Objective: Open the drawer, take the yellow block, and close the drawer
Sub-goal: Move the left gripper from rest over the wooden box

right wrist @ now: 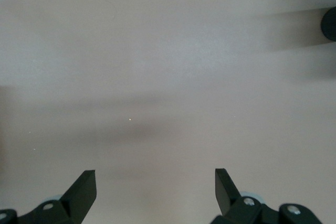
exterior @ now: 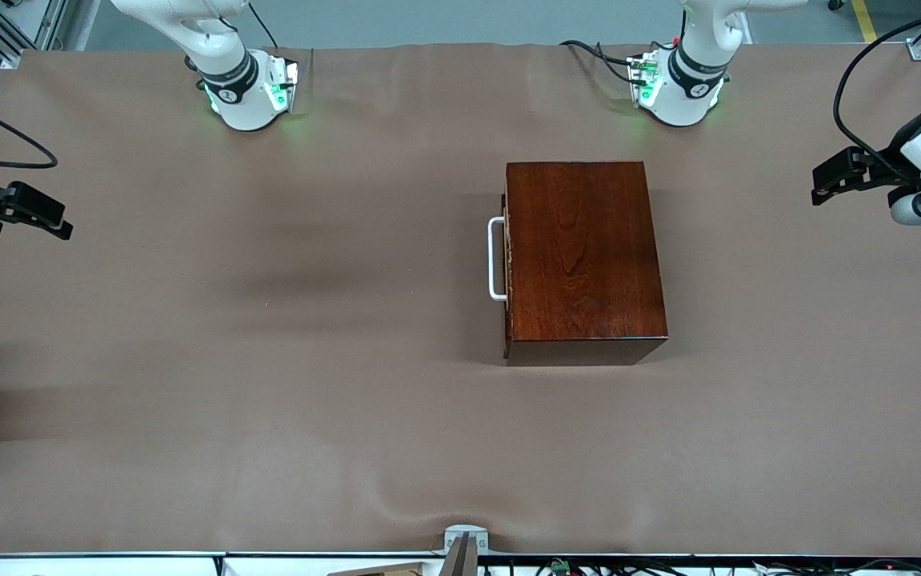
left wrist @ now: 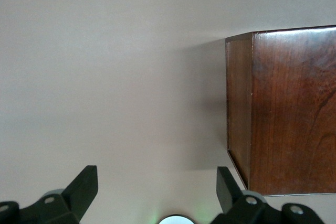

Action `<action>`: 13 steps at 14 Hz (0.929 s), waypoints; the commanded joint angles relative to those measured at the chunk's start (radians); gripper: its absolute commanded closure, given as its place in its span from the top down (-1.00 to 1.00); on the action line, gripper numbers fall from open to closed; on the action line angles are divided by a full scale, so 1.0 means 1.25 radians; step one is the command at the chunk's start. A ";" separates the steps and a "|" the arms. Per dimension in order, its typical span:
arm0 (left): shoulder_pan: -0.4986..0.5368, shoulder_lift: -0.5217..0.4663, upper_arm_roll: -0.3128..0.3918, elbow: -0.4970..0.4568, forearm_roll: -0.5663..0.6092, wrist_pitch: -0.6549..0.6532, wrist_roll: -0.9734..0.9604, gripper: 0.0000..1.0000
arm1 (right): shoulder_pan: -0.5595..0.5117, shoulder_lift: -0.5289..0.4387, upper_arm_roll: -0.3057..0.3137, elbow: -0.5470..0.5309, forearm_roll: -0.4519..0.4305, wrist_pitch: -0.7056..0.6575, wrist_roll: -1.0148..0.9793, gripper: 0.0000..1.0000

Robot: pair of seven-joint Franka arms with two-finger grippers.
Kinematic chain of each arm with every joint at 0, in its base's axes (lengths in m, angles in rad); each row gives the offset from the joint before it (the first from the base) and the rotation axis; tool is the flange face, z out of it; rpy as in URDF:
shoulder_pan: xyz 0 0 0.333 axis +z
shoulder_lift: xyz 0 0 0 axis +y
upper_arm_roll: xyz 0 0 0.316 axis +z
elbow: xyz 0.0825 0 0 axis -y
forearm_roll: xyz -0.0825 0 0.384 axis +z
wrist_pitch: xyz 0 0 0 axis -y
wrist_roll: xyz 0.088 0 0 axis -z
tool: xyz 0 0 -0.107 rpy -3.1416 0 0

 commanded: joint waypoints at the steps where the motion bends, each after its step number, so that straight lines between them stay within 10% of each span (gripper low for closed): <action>1: -0.003 -0.004 -0.004 0.007 0.010 -0.002 -0.003 1.00 | -0.014 -0.009 0.010 -0.006 0.009 0.003 -0.002 1.00; 13: -0.070 0.045 -0.009 0.056 -0.003 -0.005 -0.132 1.00 | -0.014 -0.009 0.010 -0.006 0.009 0.003 -0.002 1.00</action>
